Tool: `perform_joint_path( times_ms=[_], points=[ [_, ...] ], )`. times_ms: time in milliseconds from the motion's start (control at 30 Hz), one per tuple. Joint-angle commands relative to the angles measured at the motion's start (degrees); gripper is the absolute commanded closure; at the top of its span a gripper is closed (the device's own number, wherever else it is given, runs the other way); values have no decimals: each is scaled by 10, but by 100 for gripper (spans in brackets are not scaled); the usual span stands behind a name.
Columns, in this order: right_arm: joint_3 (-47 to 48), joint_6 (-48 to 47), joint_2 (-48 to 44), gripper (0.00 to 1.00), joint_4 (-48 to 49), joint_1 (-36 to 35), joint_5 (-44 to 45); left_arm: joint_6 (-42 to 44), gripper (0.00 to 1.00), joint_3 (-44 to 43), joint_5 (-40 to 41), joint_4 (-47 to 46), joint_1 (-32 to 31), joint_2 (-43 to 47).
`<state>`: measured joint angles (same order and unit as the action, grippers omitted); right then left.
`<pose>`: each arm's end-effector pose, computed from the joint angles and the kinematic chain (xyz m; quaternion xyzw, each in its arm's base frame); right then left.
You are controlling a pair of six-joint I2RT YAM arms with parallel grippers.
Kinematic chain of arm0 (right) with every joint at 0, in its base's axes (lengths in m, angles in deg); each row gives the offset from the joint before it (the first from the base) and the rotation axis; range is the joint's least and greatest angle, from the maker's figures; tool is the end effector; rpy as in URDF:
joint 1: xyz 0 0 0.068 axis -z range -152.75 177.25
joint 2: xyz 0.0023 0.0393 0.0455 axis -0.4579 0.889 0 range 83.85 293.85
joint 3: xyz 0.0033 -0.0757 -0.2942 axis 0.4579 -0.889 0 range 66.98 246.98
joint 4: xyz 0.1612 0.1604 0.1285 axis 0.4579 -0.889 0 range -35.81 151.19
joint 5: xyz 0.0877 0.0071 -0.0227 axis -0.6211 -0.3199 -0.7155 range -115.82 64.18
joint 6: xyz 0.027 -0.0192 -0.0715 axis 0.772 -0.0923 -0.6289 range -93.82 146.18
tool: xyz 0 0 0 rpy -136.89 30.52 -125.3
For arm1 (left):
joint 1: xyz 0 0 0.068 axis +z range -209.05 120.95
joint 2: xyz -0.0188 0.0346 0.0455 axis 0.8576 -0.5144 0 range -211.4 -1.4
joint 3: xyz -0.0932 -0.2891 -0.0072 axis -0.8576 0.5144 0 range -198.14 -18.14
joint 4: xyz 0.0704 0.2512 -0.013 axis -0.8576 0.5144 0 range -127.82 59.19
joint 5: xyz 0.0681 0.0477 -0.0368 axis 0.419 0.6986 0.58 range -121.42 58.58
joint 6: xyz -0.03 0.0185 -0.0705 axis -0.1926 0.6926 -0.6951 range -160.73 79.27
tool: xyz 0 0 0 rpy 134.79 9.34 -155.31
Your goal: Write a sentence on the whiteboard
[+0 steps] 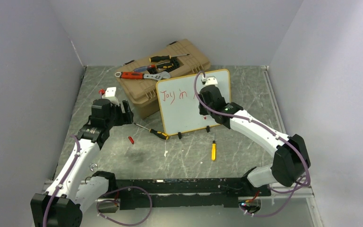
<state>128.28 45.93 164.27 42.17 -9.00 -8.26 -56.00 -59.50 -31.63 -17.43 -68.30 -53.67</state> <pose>0.2786 0.1790 0.2964 -0.0615 0.8892 0.0817 0.4460 0.2088 -0.0342 0.2866 -0.0448 0.8704 -0.1056 0.4787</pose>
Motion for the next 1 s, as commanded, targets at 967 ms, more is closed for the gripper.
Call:
perform_joint_path(
  times_ms=[967],
  points=[
    [-5,-2,-45,100,22,7,1,3,19,3,-10,-20,-3,8]
  ],
)
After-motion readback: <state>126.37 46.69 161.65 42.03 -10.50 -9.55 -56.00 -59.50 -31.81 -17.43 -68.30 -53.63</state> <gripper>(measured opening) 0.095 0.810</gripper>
